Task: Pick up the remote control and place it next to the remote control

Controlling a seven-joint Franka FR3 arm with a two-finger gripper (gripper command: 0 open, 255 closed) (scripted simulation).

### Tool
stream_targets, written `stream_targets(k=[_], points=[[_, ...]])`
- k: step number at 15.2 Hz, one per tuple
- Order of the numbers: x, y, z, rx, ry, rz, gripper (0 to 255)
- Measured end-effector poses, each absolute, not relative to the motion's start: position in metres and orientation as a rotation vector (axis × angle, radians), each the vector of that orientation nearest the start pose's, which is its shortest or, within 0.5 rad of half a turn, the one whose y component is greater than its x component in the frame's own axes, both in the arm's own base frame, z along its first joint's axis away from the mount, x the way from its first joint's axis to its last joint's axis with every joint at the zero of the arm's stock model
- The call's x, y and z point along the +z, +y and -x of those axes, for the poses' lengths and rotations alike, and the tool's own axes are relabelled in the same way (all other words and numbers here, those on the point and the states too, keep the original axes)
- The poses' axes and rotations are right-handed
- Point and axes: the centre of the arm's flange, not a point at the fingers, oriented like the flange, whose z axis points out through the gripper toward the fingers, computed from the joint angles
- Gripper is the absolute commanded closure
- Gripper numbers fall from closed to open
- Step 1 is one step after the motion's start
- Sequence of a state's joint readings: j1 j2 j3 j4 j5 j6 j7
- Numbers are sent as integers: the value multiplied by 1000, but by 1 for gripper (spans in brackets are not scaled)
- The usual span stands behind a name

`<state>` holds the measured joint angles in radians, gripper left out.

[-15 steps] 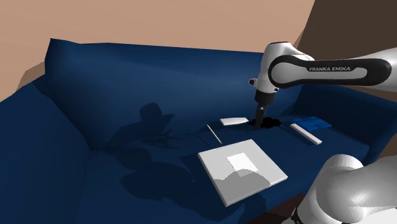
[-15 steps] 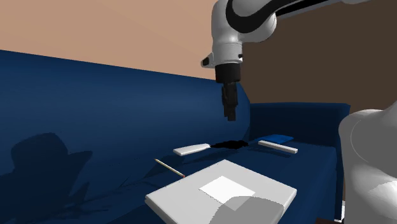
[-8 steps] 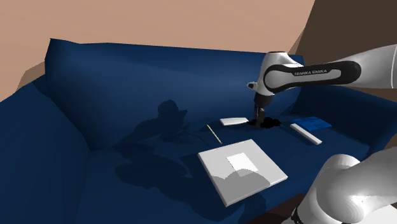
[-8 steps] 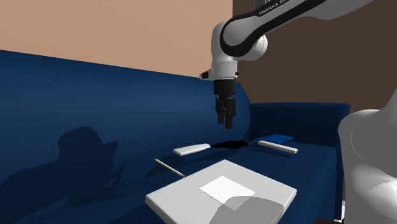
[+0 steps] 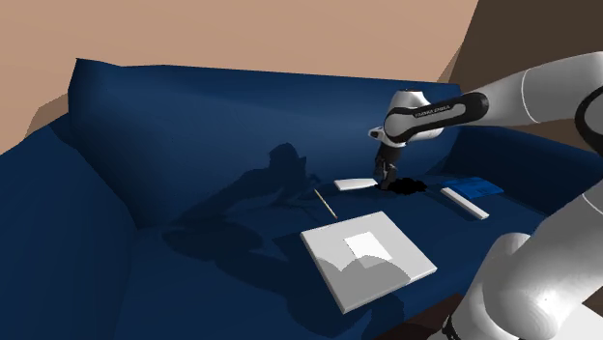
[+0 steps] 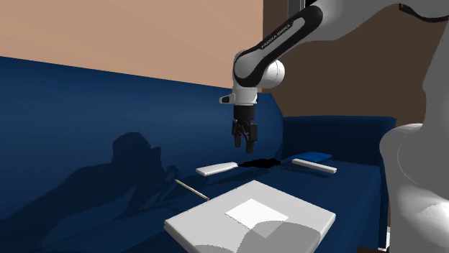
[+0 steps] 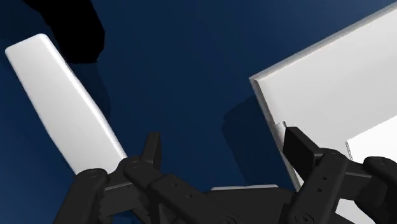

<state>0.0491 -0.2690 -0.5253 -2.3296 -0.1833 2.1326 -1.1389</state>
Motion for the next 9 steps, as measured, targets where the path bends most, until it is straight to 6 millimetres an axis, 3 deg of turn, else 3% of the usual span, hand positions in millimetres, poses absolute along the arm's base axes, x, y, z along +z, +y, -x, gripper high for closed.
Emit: stream_targets(k=[9], points=[[388,-299,-492,-78,-1561,2797,0]])
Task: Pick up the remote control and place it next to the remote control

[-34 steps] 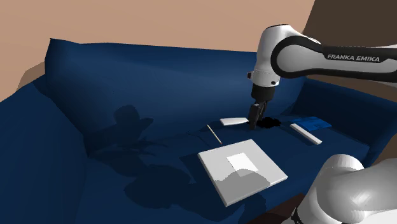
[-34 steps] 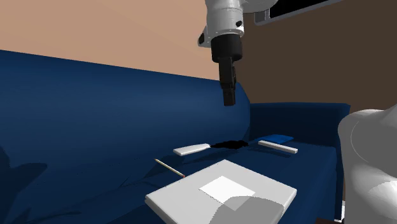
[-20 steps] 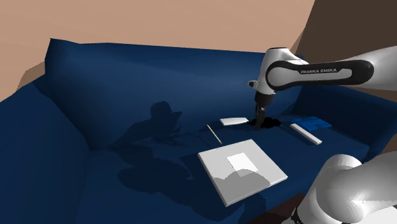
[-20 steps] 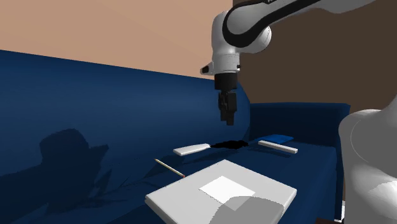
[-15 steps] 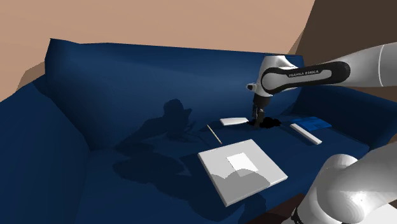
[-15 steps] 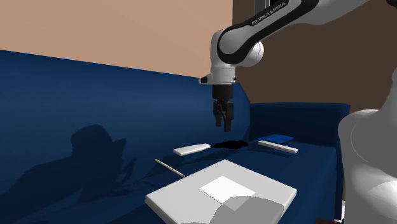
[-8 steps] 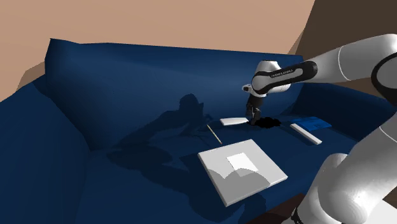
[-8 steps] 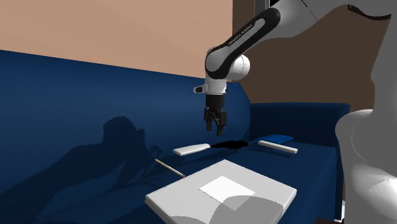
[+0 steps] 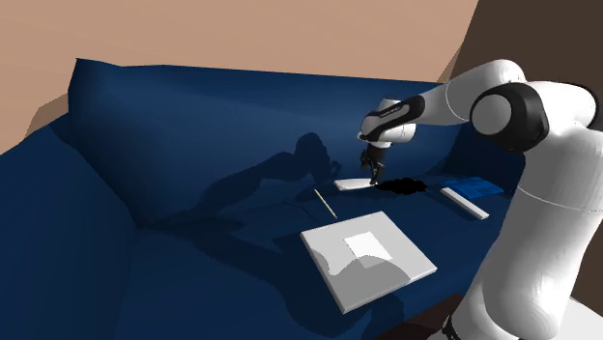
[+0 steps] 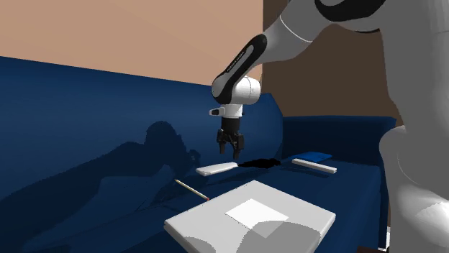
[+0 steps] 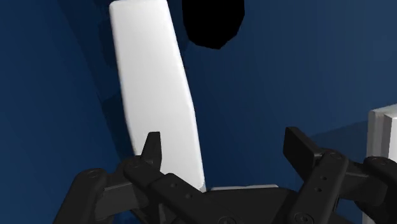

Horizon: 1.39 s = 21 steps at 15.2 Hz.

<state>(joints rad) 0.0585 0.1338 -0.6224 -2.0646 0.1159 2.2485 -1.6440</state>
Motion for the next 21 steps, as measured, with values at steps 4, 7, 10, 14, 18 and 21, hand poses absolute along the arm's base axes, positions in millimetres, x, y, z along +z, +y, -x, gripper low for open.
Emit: stream_targets(k=[4,7,10,14,18,21], points=[[372,-321,-529,-101,-1701,2718,0],[356,-326,-533,-105,-1721,2705,0],[340,-324,-536,-106,-1724,2703,0],[336,-325,-536,-121,-1722,2700,0],[336,-326,-536,-122,-1721,2697,0],[334,-323,-538,-118,-1725,2708,255]])
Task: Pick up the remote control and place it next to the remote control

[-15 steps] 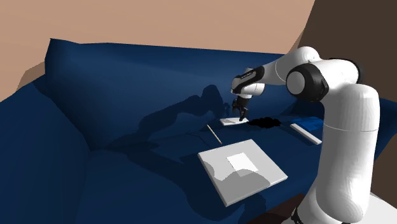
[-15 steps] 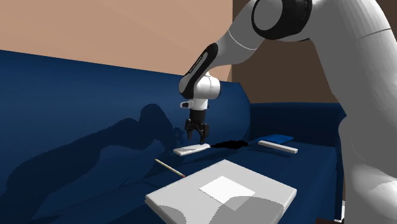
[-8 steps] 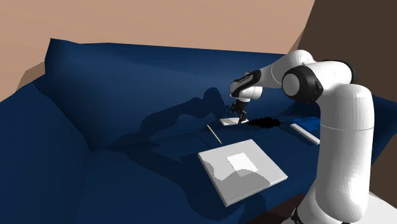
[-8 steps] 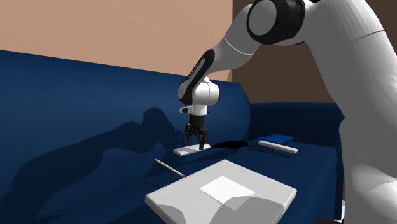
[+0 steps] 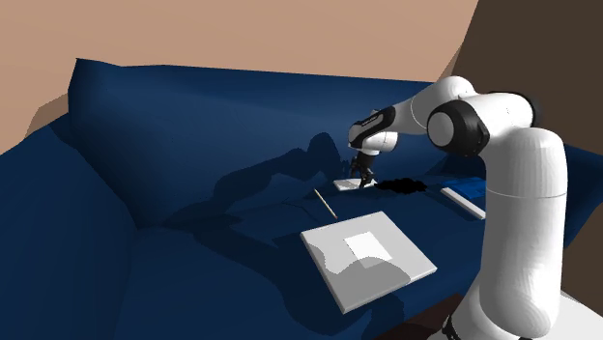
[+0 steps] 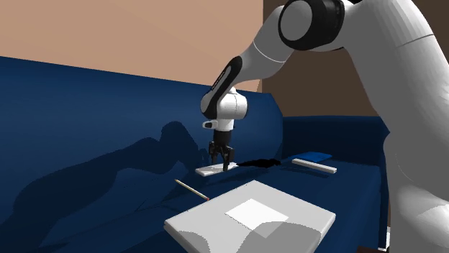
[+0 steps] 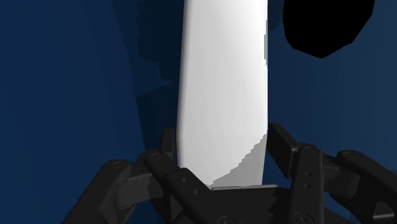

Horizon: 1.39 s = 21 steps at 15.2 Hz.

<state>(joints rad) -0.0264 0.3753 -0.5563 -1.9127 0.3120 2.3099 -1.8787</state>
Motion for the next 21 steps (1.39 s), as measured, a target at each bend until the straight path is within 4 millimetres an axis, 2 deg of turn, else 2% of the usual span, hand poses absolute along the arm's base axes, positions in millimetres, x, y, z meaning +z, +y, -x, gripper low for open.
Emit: stream_targets(k=[9,21], points=[[331,-324,-539,-110,-1725,2705,255],[389,-325,-537,-107,-1725,2703,255]])
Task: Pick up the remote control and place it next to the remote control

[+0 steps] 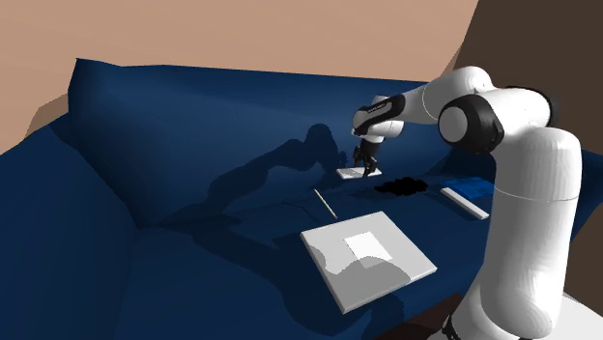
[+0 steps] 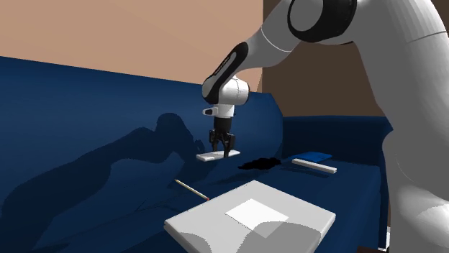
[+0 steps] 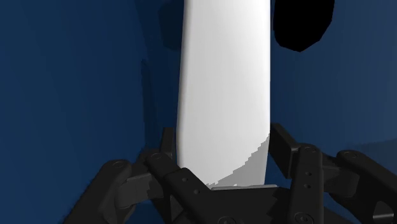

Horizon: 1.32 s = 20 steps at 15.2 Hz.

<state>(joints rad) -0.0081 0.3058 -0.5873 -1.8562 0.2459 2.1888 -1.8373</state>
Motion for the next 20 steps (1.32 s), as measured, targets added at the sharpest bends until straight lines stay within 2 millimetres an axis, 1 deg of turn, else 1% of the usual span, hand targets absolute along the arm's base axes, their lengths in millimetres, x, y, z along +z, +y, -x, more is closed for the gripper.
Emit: stream_targets(k=[5,6,9,12,14,20], points=[[414,-326,-538,-107,-1724,2703,255],[415,-329,-533,-107,-1725,2703,255],[415,-349,-506,-106,-1723,2704,255],[417,-369,-471,-107,-1723,2704,255],[423,-385,-450,-107,-1723,2704,255],[421,-435,-390,-106,-1722,2705,255]])
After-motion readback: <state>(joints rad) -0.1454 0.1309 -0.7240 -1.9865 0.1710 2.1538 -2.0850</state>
